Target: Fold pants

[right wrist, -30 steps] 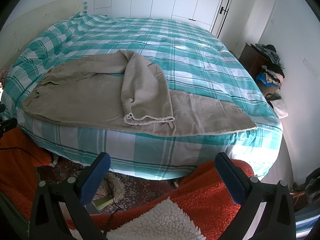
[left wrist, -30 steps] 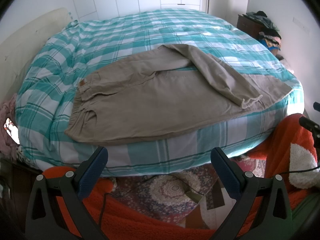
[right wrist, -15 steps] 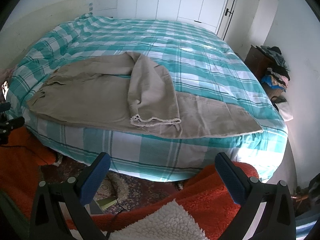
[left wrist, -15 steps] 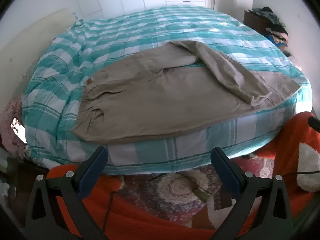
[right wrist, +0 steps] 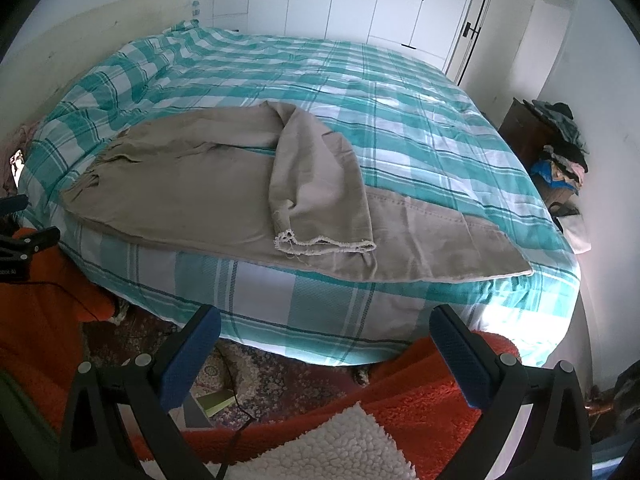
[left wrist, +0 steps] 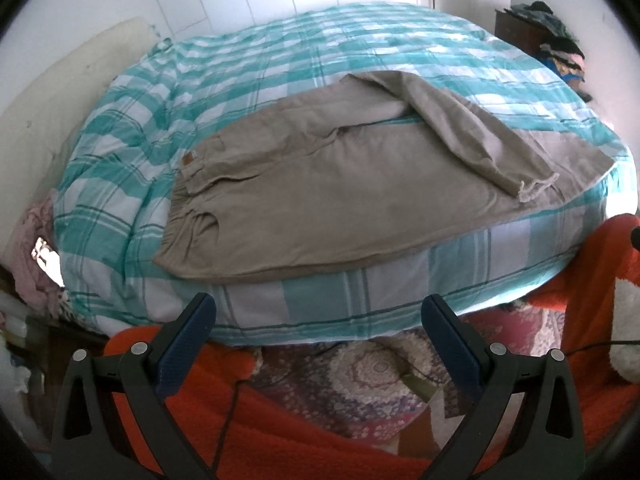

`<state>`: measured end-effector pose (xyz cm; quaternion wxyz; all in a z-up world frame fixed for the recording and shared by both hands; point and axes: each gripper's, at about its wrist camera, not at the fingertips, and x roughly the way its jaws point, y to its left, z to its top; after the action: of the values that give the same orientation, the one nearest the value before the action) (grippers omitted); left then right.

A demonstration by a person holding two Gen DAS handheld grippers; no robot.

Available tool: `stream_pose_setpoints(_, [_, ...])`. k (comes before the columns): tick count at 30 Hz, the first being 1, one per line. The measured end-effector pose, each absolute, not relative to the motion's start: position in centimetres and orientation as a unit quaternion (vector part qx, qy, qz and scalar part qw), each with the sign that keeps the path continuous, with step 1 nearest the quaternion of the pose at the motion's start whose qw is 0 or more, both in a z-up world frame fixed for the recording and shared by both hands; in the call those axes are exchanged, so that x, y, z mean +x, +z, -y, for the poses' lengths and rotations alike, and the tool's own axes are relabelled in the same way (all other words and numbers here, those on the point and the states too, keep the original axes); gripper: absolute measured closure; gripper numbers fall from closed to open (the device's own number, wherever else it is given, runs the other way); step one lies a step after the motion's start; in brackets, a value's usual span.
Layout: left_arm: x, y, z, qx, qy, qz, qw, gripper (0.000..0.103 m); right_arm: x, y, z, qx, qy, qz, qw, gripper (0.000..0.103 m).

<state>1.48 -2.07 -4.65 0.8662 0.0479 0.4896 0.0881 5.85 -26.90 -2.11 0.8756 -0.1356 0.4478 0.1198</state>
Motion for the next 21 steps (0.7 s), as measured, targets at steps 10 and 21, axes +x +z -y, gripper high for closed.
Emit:
stream_pose_setpoints(10, [1.7, -4.7, 2.0, 0.036, 0.088, -0.494, 0.864, 0.001, 6.3, -2.0, 26.7, -0.129, 0.14, -0.441, 0.877, 0.0])
stream_pose_setpoints(21, [1.6, -4.2, 2.2, 0.038, 0.082, -0.489, 0.868, 0.001, 14.0, -7.3, 22.0, -0.2, 0.246, -0.455, 0.832, 0.02])
